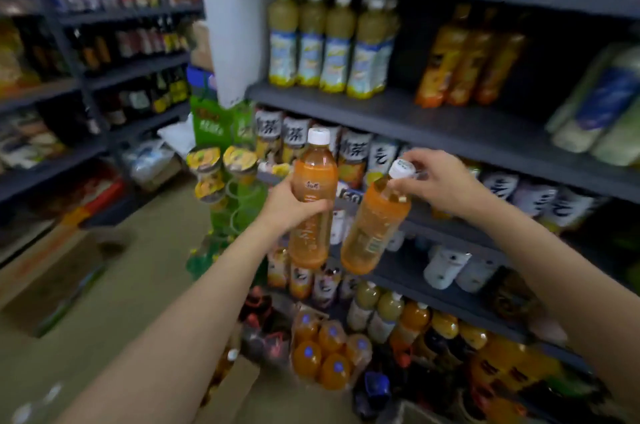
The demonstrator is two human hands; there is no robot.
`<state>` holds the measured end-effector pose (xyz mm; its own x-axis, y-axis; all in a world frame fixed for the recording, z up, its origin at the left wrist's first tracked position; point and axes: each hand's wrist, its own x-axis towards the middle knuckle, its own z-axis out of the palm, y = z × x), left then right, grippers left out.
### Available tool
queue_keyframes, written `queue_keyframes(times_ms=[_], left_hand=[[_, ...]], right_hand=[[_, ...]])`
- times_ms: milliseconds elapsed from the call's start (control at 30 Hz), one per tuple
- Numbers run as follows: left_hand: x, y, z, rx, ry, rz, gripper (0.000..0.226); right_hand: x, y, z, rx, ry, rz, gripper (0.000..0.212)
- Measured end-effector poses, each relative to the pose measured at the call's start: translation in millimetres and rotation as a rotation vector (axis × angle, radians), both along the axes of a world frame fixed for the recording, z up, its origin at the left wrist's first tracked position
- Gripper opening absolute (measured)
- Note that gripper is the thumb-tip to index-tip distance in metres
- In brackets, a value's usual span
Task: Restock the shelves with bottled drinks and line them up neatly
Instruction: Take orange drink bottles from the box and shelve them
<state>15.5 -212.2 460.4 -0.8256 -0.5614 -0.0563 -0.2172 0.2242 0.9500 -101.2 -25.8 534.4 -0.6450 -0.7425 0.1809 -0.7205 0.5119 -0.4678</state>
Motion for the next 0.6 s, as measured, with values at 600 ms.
queue_keyframes(times_ms=[600], left_hand=[[-225, 411, 116, -0.285, 0.265, -0.46, 0.075]], right_hand=[[-156, 442, 94, -1.084, 0.066, -0.7, 0.012]])
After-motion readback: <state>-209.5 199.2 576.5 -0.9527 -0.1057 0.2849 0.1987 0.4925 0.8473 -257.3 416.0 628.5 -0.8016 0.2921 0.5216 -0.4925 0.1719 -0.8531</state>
